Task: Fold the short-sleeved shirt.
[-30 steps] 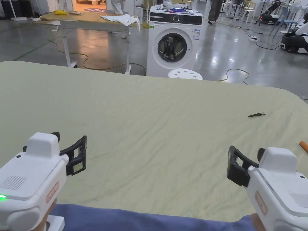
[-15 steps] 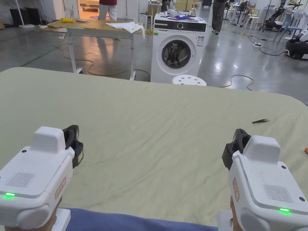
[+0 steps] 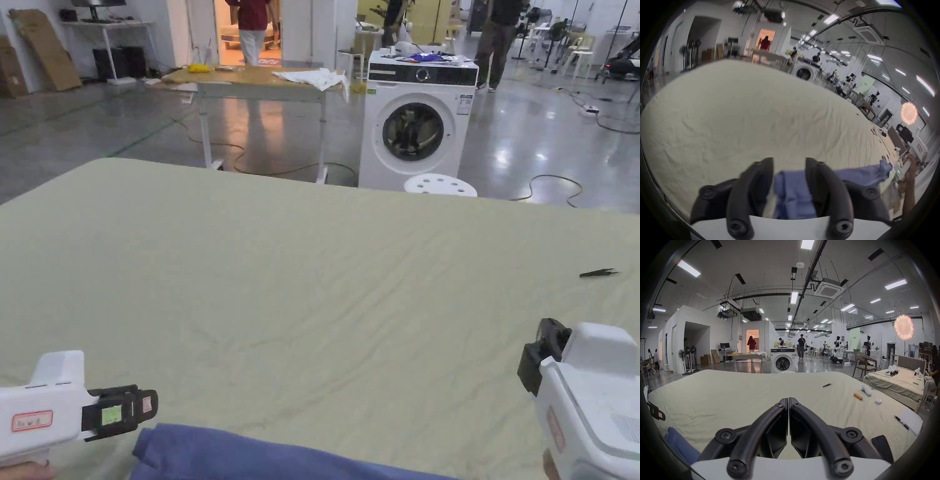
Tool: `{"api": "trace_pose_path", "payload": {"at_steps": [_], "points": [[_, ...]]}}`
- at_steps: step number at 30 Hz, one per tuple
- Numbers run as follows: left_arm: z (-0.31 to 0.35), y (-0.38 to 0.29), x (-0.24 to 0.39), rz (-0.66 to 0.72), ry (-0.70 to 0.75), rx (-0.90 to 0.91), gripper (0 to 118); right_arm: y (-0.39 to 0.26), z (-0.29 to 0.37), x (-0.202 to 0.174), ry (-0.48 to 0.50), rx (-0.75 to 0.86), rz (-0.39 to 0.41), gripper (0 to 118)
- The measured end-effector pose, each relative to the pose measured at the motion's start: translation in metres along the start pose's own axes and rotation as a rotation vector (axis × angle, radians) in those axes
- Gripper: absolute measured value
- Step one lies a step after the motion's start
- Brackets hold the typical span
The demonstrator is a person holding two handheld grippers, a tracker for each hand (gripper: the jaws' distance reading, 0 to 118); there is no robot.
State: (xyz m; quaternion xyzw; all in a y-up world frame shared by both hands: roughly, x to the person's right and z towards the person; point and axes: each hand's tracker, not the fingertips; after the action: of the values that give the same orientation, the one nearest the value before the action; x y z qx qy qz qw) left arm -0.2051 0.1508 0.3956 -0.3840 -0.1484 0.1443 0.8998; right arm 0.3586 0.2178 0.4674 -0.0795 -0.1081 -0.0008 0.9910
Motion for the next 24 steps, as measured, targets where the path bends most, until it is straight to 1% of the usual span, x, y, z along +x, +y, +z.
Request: {"api": "trace_pose_path", "payload": {"at_steps": [1,2,3,4,6,8,9,11,12,13,15,19,20,21,22,23,24], "points": [[-0.004,-0.004,-0.012,0.031,-0.024,-0.056,54,-0.003,-0.002,0.0,0.003,-0.014,-0.002,0],[-0.007,-0.008,-0.019,0.062,-0.047,-0.104,69,-0.005,-0.003,0.0,0.007,-0.025,-0.005,0],[-0.013,-0.014,-0.03,0.101,-0.093,-0.153,78,-0.008,-0.004,0.0,0.012,-0.037,-0.008,0],[-0.02,-0.02,-0.04,0.146,-0.152,-0.195,83,-0.011,-0.005,0.0,0.013,-0.048,-0.007,0],[-0.031,-0.033,-0.053,0.219,-0.223,-0.259,84,-0.016,-0.007,0.0,0.016,-0.063,-0.006,0],[-0.032,-0.039,-0.064,0.266,-0.314,-0.162,84,-0.019,-0.007,0.0,0.018,-0.078,-0.007,0],[-0.032,-0.041,-0.069,0.337,-0.375,-0.132,84,-0.021,-0.008,0.001,0.018,-0.085,-0.009,0],[-0.04,-0.05,-0.072,0.498,-0.46,-0.159,83,-0.023,-0.008,0.002,0.018,-0.096,-0.01,0],[-0.047,-0.056,-0.072,0.565,-0.52,-0.182,81,-0.024,-0.008,0.002,0.018,-0.101,-0.01,0],[-0.053,-0.06,-0.068,0.591,-0.565,-0.204,78,-0.025,-0.008,0.003,0.019,-0.105,-0.01,0],[-0.068,-0.067,-0.06,0.595,-0.625,-0.271,67,-0.026,-0.009,0.003,0.018,-0.113,-0.011,0],[-0.082,-0.064,-0.031,0.49,-0.61,-0.285,49,-0.026,-0.01,0.004,0.02,-0.125,-0.012,0],[-0.083,-0.062,-0.027,0.485,-0.602,-0.295,30,-0.027,-0.01,0.003,0.019,-0.126,-0.011,0],[-0.083,-0.061,-0.023,0.477,-0.556,-0.301,12,-0.027,-0.01,0.003,0.019,-0.128,-0.007,0],[-0.083,-0.06,-0.018,0.45,-0.501,-0.307,8,-0.026,-0.011,0.003,0.022,-0.131,-0.005,0],[-0.082,-0.059,-0.017,0.4,-0.422,-0.318,8,-0.026,-0.011,0.003,0.024,-0.131,-0.004,0],[-0.081,-0.061,-0.012,0.414,-0.469,-0.307,7,-0.026,-0.01,0.003,0.026,-0.132,-0.003,0]]}}
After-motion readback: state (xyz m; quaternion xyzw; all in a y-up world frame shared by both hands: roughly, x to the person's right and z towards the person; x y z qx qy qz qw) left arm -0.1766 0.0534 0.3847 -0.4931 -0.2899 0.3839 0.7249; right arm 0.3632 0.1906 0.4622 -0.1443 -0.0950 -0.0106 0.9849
